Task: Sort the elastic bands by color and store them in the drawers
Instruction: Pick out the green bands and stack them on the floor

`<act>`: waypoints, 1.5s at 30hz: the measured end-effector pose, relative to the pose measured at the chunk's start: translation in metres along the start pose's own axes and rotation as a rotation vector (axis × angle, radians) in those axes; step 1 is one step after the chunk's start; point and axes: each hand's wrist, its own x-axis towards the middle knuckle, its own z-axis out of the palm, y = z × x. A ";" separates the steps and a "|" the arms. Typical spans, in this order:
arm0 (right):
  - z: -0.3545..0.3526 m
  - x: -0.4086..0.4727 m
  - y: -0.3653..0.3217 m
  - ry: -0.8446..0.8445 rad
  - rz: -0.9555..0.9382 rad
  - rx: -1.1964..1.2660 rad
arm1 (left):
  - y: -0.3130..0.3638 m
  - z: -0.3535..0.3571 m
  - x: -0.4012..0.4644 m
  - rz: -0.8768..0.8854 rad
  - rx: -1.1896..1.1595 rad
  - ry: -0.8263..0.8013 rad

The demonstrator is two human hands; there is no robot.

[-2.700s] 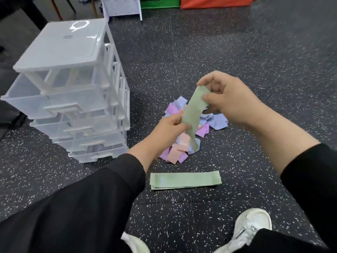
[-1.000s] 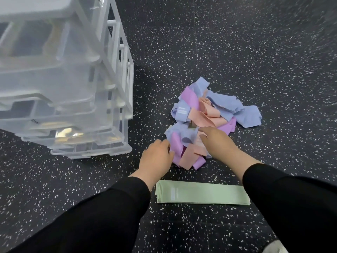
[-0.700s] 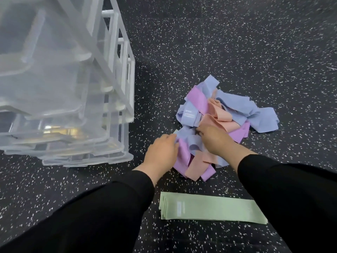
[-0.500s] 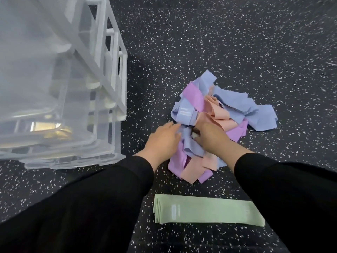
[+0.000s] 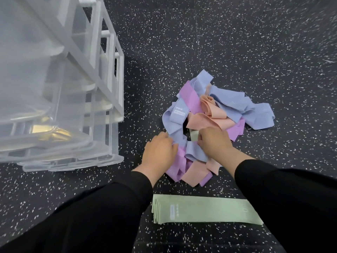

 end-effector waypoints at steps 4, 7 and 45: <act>0.002 -0.004 0.003 0.017 0.004 0.104 | -0.004 -0.001 -0.008 -0.072 0.001 0.019; 0.003 -0.005 0.004 0.012 0.013 0.077 | -0.003 -0.003 -0.009 -0.115 0.044 0.010; -0.051 -0.010 0.004 0.201 0.245 0.479 | 0.029 -0.011 0.046 0.160 0.376 -0.021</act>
